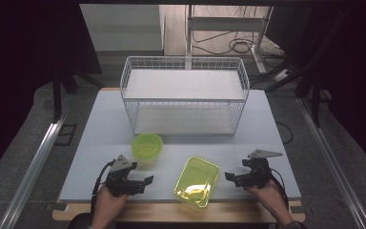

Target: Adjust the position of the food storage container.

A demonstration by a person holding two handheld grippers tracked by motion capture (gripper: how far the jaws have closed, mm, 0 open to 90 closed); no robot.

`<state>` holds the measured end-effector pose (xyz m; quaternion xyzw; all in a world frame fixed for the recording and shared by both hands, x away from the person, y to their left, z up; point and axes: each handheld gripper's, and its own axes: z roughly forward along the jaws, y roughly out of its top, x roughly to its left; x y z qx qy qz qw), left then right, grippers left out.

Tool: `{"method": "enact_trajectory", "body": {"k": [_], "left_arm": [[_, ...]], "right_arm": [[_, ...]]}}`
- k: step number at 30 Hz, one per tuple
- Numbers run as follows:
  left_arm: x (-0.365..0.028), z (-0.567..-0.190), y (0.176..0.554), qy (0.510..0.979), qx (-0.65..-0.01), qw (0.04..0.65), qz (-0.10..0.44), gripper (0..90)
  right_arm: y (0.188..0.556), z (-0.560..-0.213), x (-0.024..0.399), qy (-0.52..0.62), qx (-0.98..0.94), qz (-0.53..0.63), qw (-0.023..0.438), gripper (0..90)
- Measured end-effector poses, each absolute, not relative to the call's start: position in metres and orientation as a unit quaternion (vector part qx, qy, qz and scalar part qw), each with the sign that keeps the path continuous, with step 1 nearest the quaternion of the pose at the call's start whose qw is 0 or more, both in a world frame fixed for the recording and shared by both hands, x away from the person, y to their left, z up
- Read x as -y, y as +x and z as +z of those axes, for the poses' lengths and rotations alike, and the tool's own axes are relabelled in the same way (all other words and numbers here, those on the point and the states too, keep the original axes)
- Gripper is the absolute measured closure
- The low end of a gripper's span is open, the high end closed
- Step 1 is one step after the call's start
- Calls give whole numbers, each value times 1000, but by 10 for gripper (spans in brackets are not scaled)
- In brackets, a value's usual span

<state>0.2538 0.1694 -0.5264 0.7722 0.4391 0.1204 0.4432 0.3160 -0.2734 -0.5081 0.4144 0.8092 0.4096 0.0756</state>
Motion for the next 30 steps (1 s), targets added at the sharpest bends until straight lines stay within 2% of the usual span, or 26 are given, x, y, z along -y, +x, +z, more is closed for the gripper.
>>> {"method": "enact_trajectory", "body": {"k": [5,9,13,16,22,26,30], "left_arm": [[-172,-525,254,757,-445,464,119,123],[-171,-524,254,756,-443,466,122,110],[-167,-521,252,766,-434,455,136,88],[-163,-517,253,774,-434,445,122,71],[-159,-508,250,778,-427,446,118,30],[-153,-505,249,784,-416,445,121,94],[-145,-500,251,791,-401,445,126,223]], "right_arm": [[316,-508,272,413,-817,390,94,35],[316,-502,277,428,-802,403,107,96],[317,-502,279,431,-801,401,107,126],[316,-500,278,431,-802,400,104,181],[315,-499,275,420,-811,395,99,233],[315,-500,273,415,-817,389,94,273],[316,-501,273,412,-821,387,83,295]]}}
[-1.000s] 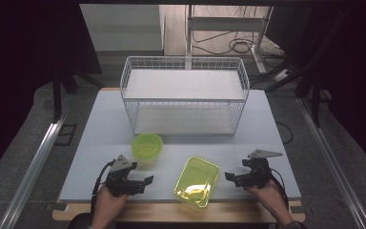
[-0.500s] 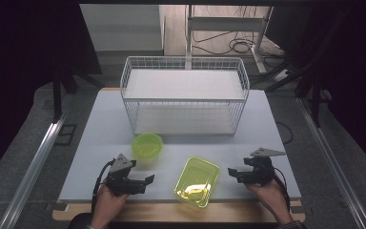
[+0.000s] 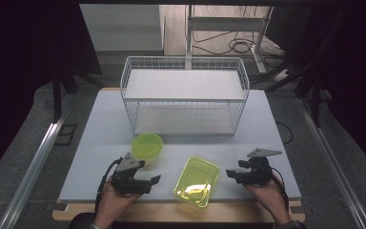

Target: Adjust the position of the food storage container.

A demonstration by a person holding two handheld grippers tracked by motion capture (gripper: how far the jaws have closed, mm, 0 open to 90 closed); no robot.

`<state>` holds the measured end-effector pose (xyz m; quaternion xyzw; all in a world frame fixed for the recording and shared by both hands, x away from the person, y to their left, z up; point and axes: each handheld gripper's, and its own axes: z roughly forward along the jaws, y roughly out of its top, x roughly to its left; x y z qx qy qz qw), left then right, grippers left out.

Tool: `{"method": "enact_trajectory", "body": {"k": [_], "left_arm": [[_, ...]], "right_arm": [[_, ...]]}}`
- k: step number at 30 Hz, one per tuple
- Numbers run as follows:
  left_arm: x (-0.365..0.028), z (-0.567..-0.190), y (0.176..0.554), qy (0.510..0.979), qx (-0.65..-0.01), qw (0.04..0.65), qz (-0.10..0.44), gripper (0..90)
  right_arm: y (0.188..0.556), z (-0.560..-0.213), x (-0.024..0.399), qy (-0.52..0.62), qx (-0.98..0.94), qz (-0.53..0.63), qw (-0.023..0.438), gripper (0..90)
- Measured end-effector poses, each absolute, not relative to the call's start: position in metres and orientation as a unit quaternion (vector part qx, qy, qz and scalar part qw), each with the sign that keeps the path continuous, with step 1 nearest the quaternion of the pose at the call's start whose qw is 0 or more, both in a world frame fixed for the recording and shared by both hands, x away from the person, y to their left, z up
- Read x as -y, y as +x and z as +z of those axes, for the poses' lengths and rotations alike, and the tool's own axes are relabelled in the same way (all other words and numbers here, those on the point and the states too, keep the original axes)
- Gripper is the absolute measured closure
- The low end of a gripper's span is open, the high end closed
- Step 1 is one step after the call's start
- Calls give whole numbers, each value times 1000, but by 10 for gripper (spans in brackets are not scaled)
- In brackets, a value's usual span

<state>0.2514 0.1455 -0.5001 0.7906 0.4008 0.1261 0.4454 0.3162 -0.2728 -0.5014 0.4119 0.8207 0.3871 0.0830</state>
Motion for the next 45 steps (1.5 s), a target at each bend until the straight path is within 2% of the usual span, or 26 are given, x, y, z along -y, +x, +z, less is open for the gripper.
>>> {"method": "enact_trajectory", "body": {"k": [2,3,4,6,9,10,12,13,14,16,18,24,36,45], "left_arm": [[-144,-499,253,791,-400,445,128,331],[-142,-497,255,792,-397,446,127,331],[-138,-495,259,794,-392,448,128,435],[-133,-492,264,801,-385,439,132,546],[-129,-491,268,807,-381,428,140,665],[-127,-490,271,810,-379,426,141,665],[-125,-487,277,808,-381,429,135,778],[-124,-486,280,807,-382,430,134,778],[-121,-484,286,808,-381,429,131,835],[-119,-483,292,809,-381,428,130,871],[-117,-482,298,810,-381,425,131,897],[-114,-479,312,816,-375,417,141,899],[-102,-483,352,813,-408,394,131,899],[-109,-489,353,813,-422,379,134,899]], "right_arm": [[316,-502,272,411,-822,386,82,296],[316,-502,272,411,-822,385,82,296],[316,-502,271,410,-823,384,84,296],[317,-503,271,411,-823,382,85,295],[317,-503,271,412,-823,382,85,295],[318,-503,272,411,-823,382,86,295],[316,-501,272,402,-823,390,97,296],[316,-501,272,402,-823,390,97,296],[315,-500,272,400,-822,394,101,297],[315,-500,271,398,-822,395,103,296],[315,-501,271,396,-823,394,104,296],[314,-502,269,386,-827,393,110,296],[316,-505,270,387,-828,392,105,279],[316,-506,269,385,-830,392,100,269]]}}
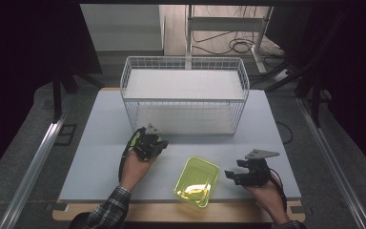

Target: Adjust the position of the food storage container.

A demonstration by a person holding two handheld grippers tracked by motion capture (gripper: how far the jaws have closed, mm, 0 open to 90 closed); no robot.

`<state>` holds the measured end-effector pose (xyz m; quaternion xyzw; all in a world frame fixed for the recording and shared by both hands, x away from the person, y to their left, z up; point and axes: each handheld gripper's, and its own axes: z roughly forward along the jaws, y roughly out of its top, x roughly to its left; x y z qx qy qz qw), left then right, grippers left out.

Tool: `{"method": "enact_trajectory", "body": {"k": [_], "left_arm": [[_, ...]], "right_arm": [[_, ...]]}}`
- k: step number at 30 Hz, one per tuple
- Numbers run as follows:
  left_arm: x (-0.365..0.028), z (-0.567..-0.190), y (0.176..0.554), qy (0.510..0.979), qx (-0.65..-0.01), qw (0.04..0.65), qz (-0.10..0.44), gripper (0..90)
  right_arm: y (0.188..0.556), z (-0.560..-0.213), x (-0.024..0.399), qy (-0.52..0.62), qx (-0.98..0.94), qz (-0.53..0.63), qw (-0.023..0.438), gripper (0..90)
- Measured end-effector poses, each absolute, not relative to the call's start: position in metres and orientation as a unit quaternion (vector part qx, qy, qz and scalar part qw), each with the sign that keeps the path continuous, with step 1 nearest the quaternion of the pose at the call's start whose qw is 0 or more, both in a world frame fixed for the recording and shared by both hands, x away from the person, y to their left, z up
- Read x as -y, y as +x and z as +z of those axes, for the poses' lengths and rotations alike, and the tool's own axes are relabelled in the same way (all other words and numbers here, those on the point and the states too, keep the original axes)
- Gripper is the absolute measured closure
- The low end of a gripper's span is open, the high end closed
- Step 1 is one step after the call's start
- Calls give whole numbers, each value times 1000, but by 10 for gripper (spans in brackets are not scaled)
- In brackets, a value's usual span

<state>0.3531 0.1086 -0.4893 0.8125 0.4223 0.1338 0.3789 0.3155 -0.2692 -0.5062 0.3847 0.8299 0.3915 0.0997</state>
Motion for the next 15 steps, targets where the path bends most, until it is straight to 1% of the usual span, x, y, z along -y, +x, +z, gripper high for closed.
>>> {"method": "enact_trajectory", "body": {"k": [15], "left_arm": [[-156,-493,344,788,-459,389,132,899]], "right_arm": [[315,-507,267,384,-833,387,93,272]]}}
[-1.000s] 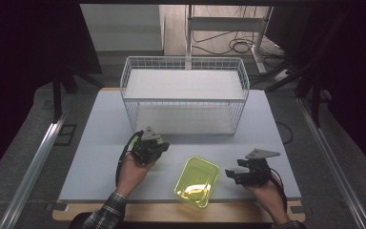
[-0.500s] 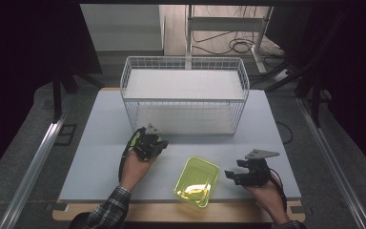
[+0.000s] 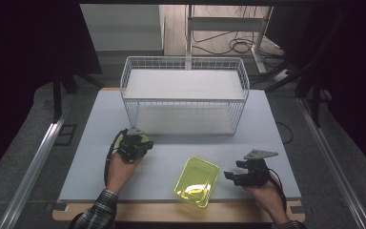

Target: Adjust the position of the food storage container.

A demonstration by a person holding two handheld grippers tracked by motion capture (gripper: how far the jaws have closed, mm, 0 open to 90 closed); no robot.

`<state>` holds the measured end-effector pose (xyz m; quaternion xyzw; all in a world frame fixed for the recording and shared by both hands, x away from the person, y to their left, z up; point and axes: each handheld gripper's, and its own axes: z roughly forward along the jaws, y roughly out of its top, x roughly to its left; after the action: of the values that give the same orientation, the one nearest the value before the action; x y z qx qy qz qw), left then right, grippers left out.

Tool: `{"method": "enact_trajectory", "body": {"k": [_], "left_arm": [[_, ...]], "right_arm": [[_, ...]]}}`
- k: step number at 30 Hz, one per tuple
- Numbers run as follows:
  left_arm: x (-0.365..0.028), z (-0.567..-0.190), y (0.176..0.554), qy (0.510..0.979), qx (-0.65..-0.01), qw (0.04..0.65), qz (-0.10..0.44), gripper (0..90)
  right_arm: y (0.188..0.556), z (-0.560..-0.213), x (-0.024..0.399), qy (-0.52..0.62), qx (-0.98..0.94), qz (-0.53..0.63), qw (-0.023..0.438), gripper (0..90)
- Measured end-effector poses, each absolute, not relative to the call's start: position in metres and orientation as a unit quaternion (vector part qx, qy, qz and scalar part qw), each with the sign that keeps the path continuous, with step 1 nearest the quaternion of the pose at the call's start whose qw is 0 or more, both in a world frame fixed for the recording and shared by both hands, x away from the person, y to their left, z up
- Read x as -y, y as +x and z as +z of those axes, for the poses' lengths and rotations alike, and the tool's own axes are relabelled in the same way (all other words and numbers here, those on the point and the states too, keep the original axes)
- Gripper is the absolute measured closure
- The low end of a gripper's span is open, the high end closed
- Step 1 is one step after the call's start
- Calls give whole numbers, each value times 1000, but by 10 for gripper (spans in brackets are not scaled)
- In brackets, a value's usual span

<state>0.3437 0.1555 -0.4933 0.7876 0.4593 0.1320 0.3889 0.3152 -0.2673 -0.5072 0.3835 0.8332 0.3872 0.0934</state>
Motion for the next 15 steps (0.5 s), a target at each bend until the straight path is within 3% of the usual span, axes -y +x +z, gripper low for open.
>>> {"method": "enact_trajectory", "body": {"k": [7,12,14,15], "left_arm": [[-161,-496,339,786,-459,392,138,893],[-154,-492,326,782,-441,420,136,855],[-153,-492,318,781,-429,433,133,837],[-153,-492,318,781,-429,433,133,831]], "right_arm": [[315,-506,267,384,-834,385,96,296],[312,-499,268,380,-836,385,98,410],[306,-493,267,367,-841,385,105,541],[306,-493,267,367,-841,385,105,541]]}}
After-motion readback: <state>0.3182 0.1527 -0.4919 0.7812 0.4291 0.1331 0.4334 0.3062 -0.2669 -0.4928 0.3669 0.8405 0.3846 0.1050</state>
